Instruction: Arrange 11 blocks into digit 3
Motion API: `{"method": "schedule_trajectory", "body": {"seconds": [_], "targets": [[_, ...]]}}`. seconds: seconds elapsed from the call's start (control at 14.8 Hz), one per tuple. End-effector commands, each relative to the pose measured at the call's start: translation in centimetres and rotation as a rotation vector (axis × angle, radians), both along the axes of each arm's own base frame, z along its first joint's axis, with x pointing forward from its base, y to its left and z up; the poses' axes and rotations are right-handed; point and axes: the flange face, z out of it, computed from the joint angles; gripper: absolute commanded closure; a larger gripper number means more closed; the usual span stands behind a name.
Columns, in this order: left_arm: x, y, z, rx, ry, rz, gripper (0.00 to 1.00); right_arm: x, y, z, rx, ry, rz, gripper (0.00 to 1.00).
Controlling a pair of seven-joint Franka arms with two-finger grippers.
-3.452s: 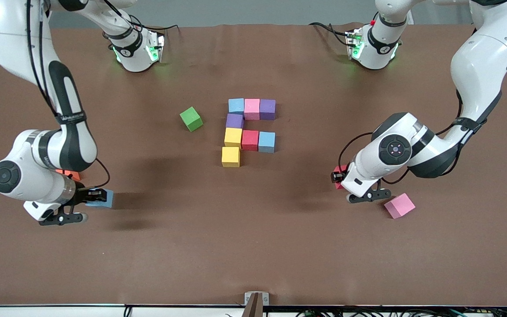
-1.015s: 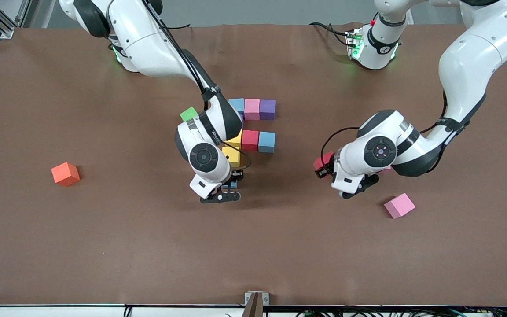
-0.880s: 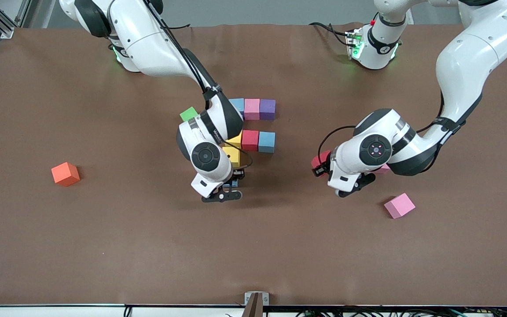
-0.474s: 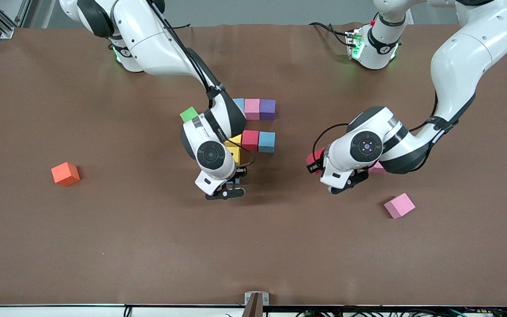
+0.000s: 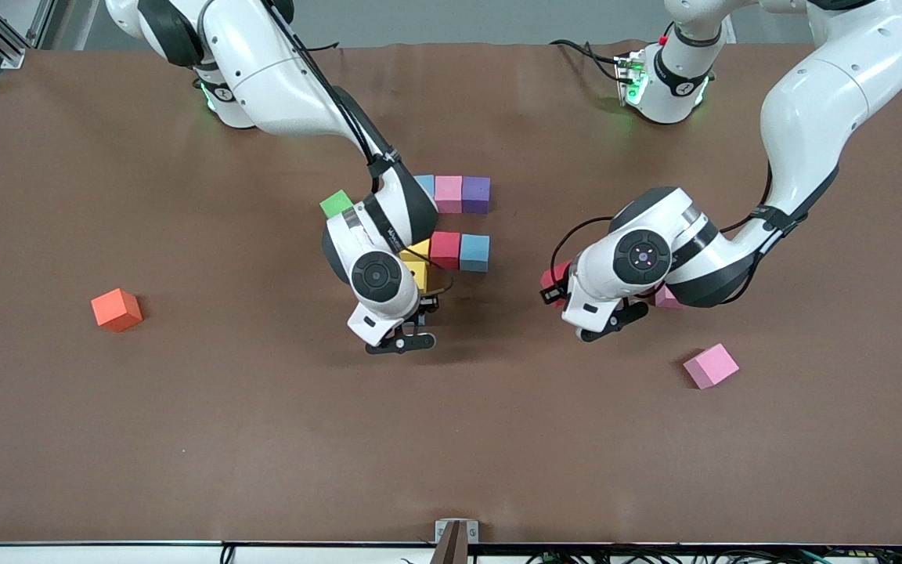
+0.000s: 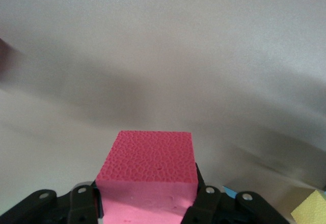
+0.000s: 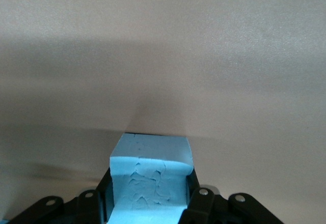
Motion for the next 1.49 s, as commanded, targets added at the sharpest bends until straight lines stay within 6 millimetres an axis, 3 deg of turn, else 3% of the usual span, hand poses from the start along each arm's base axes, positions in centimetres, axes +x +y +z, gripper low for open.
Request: {"method": "schedule_trajectory", "body": {"seconds": [0.0, 1.42], "targets": [[-0.29, -0.01, 0.56, 0.008, 0.004, -0.010, 0.78, -0.79, 0.37, -0.30, -0.002, 0.015, -0.010, 0.63], [-1.24, -0.78, 0.54, 0.005, 0.010, -0.032, 0.78, -1.71, 0.87, -0.45, -0.027, 0.034, -0.100, 0.62]]}}
